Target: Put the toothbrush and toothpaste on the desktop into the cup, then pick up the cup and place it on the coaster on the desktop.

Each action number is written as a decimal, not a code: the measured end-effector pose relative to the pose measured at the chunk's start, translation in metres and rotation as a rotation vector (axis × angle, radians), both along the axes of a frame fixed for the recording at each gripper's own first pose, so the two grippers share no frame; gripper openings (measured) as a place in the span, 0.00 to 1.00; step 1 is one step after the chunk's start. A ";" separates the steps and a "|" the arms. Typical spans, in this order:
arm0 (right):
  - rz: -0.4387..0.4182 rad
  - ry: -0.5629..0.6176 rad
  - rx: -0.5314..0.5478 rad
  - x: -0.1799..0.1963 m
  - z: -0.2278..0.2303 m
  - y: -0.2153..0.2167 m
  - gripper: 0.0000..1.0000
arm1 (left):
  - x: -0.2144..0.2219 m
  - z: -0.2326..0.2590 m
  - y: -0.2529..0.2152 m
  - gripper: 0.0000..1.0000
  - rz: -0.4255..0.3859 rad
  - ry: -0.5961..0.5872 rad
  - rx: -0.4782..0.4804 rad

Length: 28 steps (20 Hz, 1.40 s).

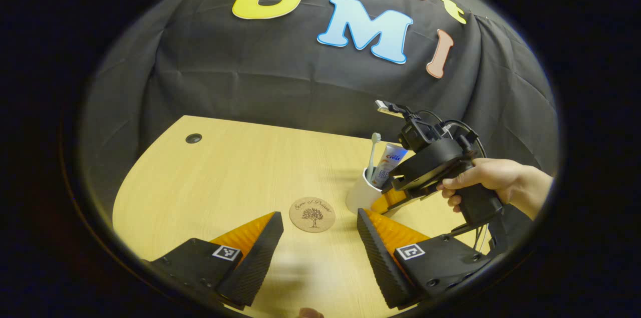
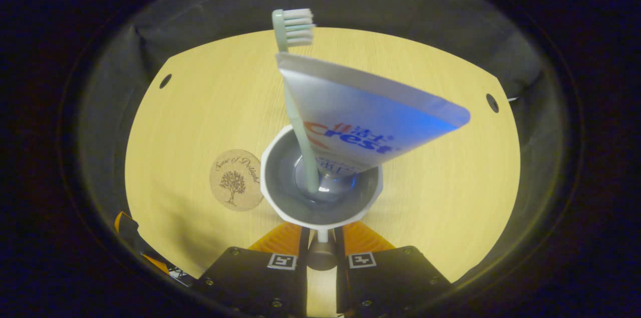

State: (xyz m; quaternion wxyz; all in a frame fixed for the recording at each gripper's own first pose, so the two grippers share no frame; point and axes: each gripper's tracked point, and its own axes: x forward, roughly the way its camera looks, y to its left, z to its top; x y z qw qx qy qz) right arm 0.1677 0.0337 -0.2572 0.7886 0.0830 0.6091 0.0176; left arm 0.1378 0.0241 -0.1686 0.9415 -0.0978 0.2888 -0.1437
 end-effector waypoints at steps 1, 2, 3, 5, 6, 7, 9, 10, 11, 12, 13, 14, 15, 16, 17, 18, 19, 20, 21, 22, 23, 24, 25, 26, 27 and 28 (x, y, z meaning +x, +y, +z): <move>0.001 0.001 -0.002 0.000 0.000 0.000 0.23 | 0.000 0.001 0.001 0.96 -0.002 -0.002 0.005; -0.007 -0.006 -0.003 0.000 0.003 0.000 0.23 | 0.001 0.000 0.003 0.96 -0.001 -0.005 0.009; -0.002 -0.003 -0.003 -0.001 0.003 0.000 0.18 | 0.001 -0.001 0.005 0.96 0.001 -0.006 0.009; -0.001 -0.020 -0.014 0.001 0.002 0.000 0.18 | 0.000 -0.002 0.006 0.96 -0.001 -0.003 0.011; 0.013 -0.017 -0.013 -0.001 0.002 0.000 0.18 | 0.000 -0.003 0.007 0.96 -0.001 -0.002 0.013; 0.022 -0.019 -0.013 -0.001 0.003 0.001 0.17 | 0.001 -0.004 0.009 0.96 0.000 0.000 0.014; 0.040 -0.033 -0.016 0.001 0.008 0.005 0.18 | 0.001 -0.007 0.013 0.96 0.004 0.003 0.016; 0.040 -0.043 -0.010 0.002 0.010 0.011 0.18 | 0.001 -0.008 0.016 0.96 0.008 0.005 0.017; 0.044 -0.052 0.003 0.004 0.012 0.018 0.18 | 0.001 -0.008 0.018 0.96 0.011 0.004 0.018; 0.040 -0.060 0.021 0.004 0.013 0.027 0.17 | 0.001 -0.009 0.020 0.96 0.014 0.006 0.017; 0.044 -0.059 0.039 0.004 0.015 0.034 0.19 | 0.000 -0.009 0.022 0.96 0.017 0.007 0.017; 0.046 -0.061 0.053 0.004 0.018 0.040 0.18 | 0.000 -0.009 0.024 0.96 0.019 0.008 0.018; 0.053 -0.066 0.058 0.005 0.021 0.044 0.18 | -0.001 -0.008 0.026 0.96 0.023 0.007 0.016; 0.062 -0.073 0.061 0.006 0.023 0.050 0.18 | -0.002 -0.007 0.028 0.99 0.027 0.008 0.016; 0.069 -0.078 0.065 0.006 0.025 0.056 0.17 | -0.003 -0.007 0.030 0.96 0.030 0.008 0.014; 0.079 -0.077 0.072 0.006 0.027 0.062 0.17 | -0.004 -0.008 0.032 0.96 0.033 0.010 0.013; 0.085 -0.076 0.076 0.006 0.028 0.067 0.18 | -0.005 -0.008 0.034 0.96 0.035 0.011 0.013; 0.093 -0.076 0.077 0.007 0.027 0.073 0.17 | -0.007 -0.008 0.036 0.96 0.037 0.012 0.015; 0.102 -0.076 0.078 0.007 0.028 0.077 0.17 | -0.008 -0.008 0.039 0.96 0.040 0.011 0.015; 0.110 -0.074 0.078 0.006 0.026 0.082 0.17 | -0.009 -0.007 0.042 0.96 0.044 0.010 0.015; 0.114 -0.074 0.079 0.006 0.026 0.087 0.19 | -0.010 -0.007 0.046 0.96 0.047 0.011 0.016; 0.118 -0.071 0.080 0.005 0.026 0.087 0.17 | -0.011 -0.009 0.049 0.96 0.051 0.011 0.015; 0.119 -0.070 0.082 0.005 0.025 0.087 0.17 | -0.011 -0.010 0.052 0.99 0.055 0.012 0.013; 0.121 -0.067 0.084 0.006 0.025 0.085 0.17 | -0.012 -0.012 0.055 0.96 0.057 0.015 0.011; 0.120 -0.064 0.081 0.005 0.026 0.084 0.17 | -0.013 -0.012 0.059 0.96 0.060 0.019 0.011; 0.120 -0.063 0.074 0.005 0.025 0.085 0.17 | -0.015 -0.014 0.060 0.97 0.062 0.021 0.011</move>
